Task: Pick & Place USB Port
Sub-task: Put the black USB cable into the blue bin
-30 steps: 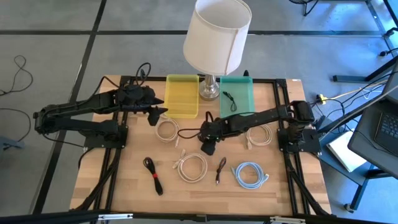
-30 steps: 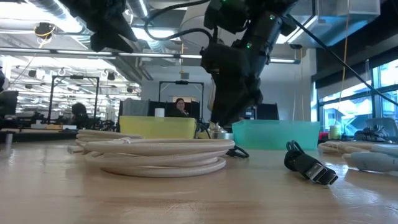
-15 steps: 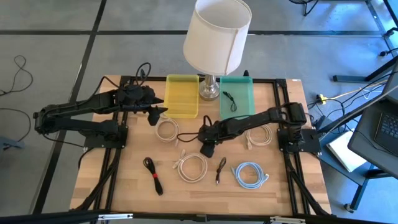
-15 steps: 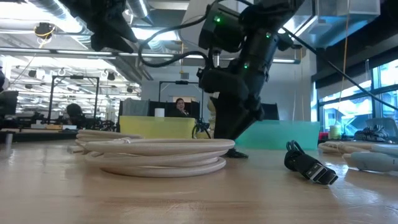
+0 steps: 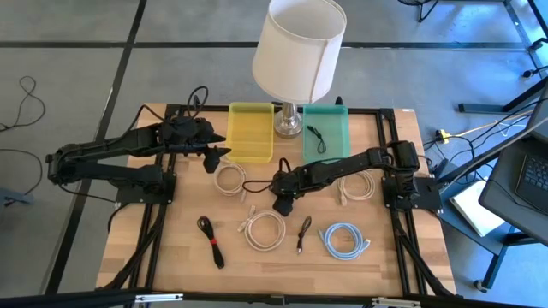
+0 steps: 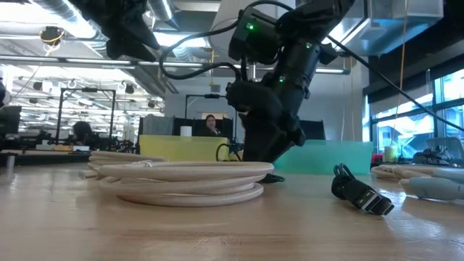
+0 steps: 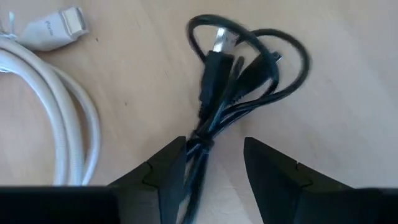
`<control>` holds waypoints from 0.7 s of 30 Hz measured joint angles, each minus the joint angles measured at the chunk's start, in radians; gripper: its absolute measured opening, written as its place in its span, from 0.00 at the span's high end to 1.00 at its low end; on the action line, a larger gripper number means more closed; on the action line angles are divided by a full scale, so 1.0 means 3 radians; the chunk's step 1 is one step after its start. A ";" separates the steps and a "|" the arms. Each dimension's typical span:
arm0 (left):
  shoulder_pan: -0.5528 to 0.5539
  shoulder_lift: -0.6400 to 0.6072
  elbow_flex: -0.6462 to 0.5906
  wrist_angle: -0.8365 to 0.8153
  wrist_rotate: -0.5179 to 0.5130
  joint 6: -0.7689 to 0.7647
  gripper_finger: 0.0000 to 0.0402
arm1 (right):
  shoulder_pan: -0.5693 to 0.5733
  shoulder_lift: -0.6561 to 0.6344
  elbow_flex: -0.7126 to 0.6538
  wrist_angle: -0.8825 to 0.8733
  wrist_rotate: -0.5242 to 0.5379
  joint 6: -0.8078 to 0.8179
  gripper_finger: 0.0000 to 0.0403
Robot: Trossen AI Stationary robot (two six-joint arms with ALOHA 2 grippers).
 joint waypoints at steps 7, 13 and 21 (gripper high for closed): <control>0.0001 0.0000 0.0000 0.0000 0.0000 0.0001 0.44 | 0.0002 0.0010 -0.0006 0.0112 -0.0156 0.0156 0.59; 0.0001 0.0000 0.0000 0.0000 0.0000 0.0003 0.44 | -0.0002 0.0010 -0.0006 0.0032 0.0144 0.0152 0.67; 0.0001 -0.0001 0.0000 -0.0001 0.0000 0.0003 0.44 | 0.0001 0.0001 -0.0006 0.0024 0.0230 0.0017 0.94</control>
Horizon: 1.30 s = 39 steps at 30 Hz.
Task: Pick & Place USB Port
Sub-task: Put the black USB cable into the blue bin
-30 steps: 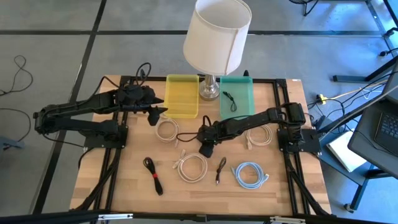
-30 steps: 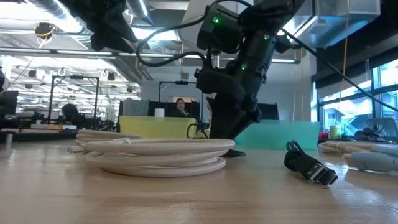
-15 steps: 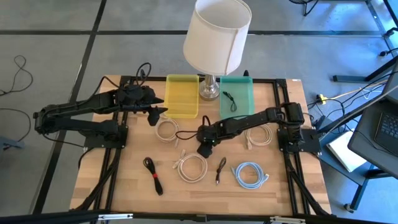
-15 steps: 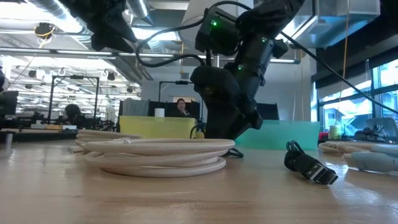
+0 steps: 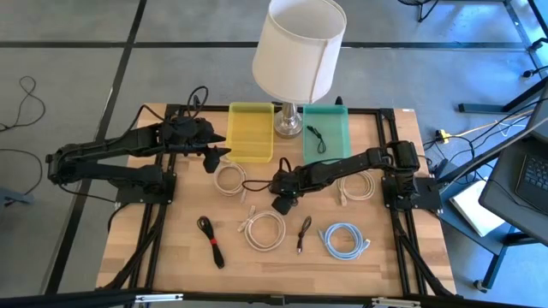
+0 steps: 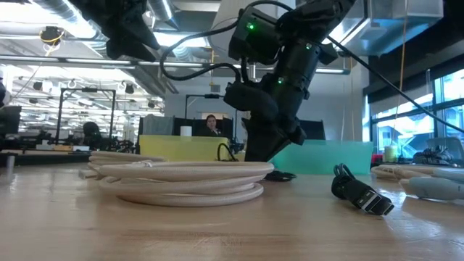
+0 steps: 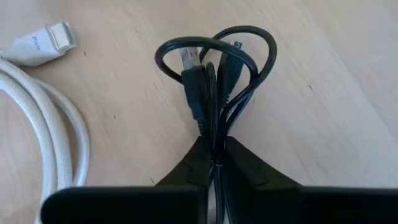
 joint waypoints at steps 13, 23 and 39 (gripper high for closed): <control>0.0000 0.0001 0.0000 -0.0063 -0.0069 0.0074 0.44 | 0.0140 0.0003 0.0383 -0.0693 0.0008 -0.0059 0.94; -0.0001 -0.0001 0.0000 -0.0084 -0.0169 0.0117 0.44 | 0.0376 -0.0200 0.1669 -0.3139 0.0925 0.0117 0.94; 0.0000 0.0000 0.0001 -0.0143 -0.0173 0.0083 0.44 | 0.0127 -0.2590 -0.0716 -0.2767 0.1069 0.1326 0.94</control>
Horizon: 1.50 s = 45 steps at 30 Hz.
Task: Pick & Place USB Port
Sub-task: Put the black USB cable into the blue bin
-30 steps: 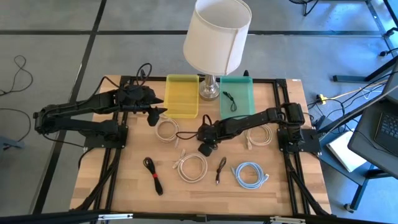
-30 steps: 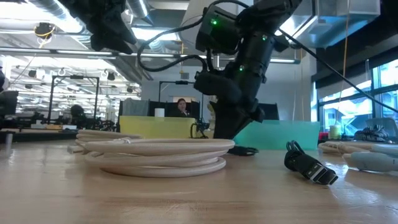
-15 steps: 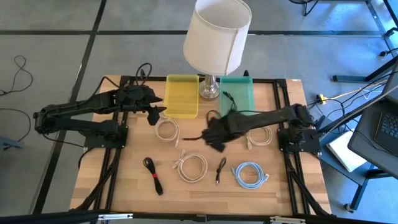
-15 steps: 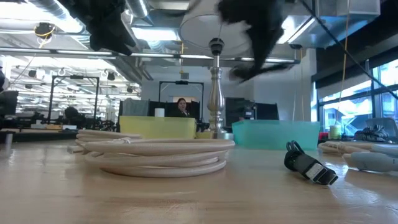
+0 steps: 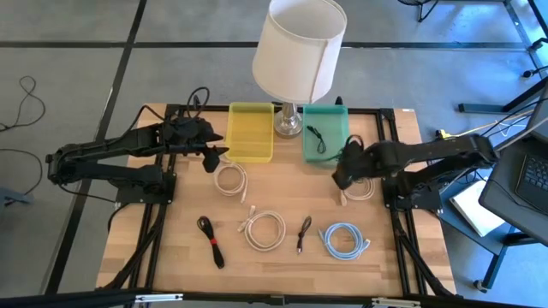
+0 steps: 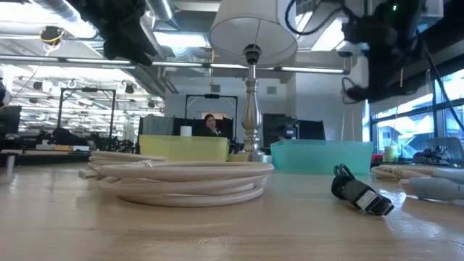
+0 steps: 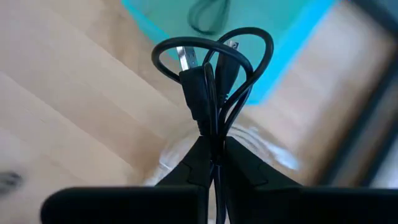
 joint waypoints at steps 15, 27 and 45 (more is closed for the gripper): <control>0.0000 0.0000 0.0000 0.0196 -0.0001 -0.0098 0.44 | -0.2048 -0.0319 -0.0699 0.1716 -0.0683 -0.1778 0.94; -0.0001 0.0000 0.0000 0.0196 -0.0088 -0.0119 0.44 | -0.2581 0.0432 -0.0707 0.2534 -0.1244 -0.2169 0.94; -0.0001 0.0000 0.0000 0.0196 -0.0078 -0.0121 0.44 | -0.2881 0.1197 -0.0705 0.2800 -0.1466 -0.2498 0.94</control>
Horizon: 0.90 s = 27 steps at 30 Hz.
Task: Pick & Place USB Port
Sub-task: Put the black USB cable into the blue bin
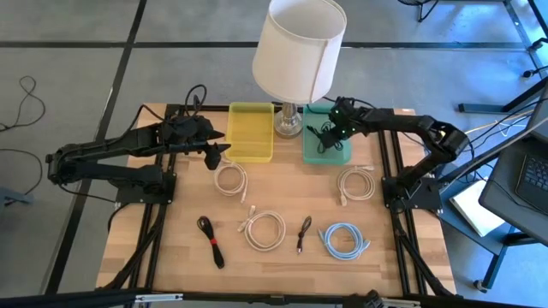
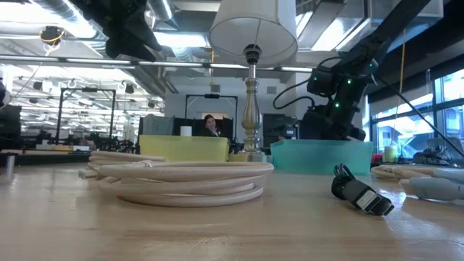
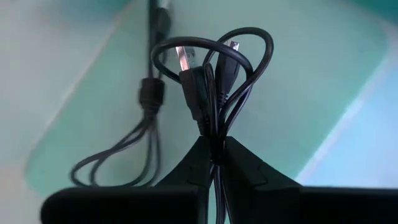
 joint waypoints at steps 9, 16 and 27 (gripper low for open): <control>0.0000 -0.0001 0.0000 0.0000 0.0001 0.0000 0.44 | -0.0052 0.0000 0.0001 0.0006 -0.0004 -0.0011 0.73; 0.0000 -0.0001 0.0000 -0.0001 0.0001 0.0000 0.44 | -0.0051 -0.0022 0.0033 0.0039 -0.0006 -0.0010 0.54; 0.0000 0.0000 0.0000 -0.0004 0.0001 -0.0022 0.44 | -0.0031 -0.0586 0.0561 -0.1218 0.0647 -0.0349 0.57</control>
